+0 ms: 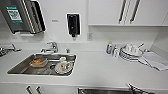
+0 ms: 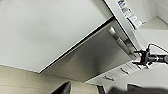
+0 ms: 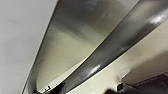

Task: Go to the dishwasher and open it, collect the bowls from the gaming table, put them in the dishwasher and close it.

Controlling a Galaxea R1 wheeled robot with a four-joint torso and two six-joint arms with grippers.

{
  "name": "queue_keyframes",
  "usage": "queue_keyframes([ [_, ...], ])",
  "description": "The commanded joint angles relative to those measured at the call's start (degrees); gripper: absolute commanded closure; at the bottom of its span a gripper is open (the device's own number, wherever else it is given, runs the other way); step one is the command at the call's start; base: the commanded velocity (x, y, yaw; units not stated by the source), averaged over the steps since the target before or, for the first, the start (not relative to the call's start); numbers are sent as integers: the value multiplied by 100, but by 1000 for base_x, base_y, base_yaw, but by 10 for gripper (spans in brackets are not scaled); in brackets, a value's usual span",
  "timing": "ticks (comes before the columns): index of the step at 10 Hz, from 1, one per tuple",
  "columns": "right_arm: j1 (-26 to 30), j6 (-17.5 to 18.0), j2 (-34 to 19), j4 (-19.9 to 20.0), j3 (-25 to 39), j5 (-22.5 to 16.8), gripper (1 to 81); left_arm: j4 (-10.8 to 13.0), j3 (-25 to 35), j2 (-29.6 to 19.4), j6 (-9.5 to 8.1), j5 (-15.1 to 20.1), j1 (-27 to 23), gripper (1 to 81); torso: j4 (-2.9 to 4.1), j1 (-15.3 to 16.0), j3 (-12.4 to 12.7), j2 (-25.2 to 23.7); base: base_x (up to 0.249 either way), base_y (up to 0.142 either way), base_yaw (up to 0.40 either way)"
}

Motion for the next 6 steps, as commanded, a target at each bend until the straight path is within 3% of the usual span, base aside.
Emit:
queue_keyframes([
  [1, 495, 28, 61, -16, -167, -163, 10, 174, 1, -350, 17, -39, -291, 10, 0, 0, 0, 0, 0, 0, 0],
  [5, 416, 28, -18, -25, -115, 259, 10, 191, 1, -341, 17, -39, -291, 10, 0, 0, 0, 0, 0, 0, 0],
  [6, 329, 28, -87, -312, -36, 591, 10, 226, 1, -350, 17, -39, -291, 10, 0, 0, 0, 0, 0, 0, 0],
])
